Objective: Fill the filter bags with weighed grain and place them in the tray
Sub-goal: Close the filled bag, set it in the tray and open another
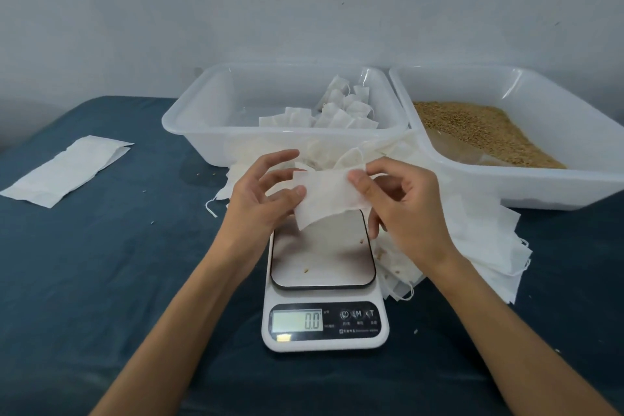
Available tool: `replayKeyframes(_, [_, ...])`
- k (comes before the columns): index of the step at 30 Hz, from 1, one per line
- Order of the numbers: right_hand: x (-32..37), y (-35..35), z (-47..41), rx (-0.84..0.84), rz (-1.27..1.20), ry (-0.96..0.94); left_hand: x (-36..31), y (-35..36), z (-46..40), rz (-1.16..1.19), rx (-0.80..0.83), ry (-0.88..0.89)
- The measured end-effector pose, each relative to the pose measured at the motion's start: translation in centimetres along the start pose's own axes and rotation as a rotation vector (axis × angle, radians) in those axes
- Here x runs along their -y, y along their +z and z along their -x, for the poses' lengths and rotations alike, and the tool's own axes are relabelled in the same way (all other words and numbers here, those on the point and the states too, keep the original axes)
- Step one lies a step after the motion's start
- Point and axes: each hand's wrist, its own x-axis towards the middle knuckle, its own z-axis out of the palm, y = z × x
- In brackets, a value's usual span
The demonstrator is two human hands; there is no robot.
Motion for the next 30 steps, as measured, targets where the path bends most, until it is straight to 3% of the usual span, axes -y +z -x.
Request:
replayKeyframes(3, [-0.2,0.1,0.0,0.137,0.001,0.031,0.1,0.1,0.0,0.003,0.006,0.010])
replayKeyframes(7, [-0.4,0.3,0.0,0.125,0.022,0.014,-0.3,0.1,0.0,-0.003,-0.014,0.016])
replayKeyframes(11, [-0.1,0.0,-0.1,0.069,0.060,0.008,-0.3,0.3,0.2,-0.315,-0.138,0.225])
replayKeyframes(16, [1.1,0.4,0.5,0.238,0.042,0.057,0.2,2.2,1.2,-0.671,0.153,0.310])
replayKeyframes(20, [2.4,0.1,0.7,0.288,0.041,0.062,0.5,2.6,1.1,-0.655,0.164,0.368])
replayKeyframes(24, [4.4,-1.5,0.4,0.206,-0.007,-0.030,0.4,2.2,1.2,-0.515,0.175,0.304])
replayKeyframes(30, [3.7,-9.7,-3.0,-0.164,0.240,-0.003,0.8,2.1,1.2,-0.291,0.122,0.217])
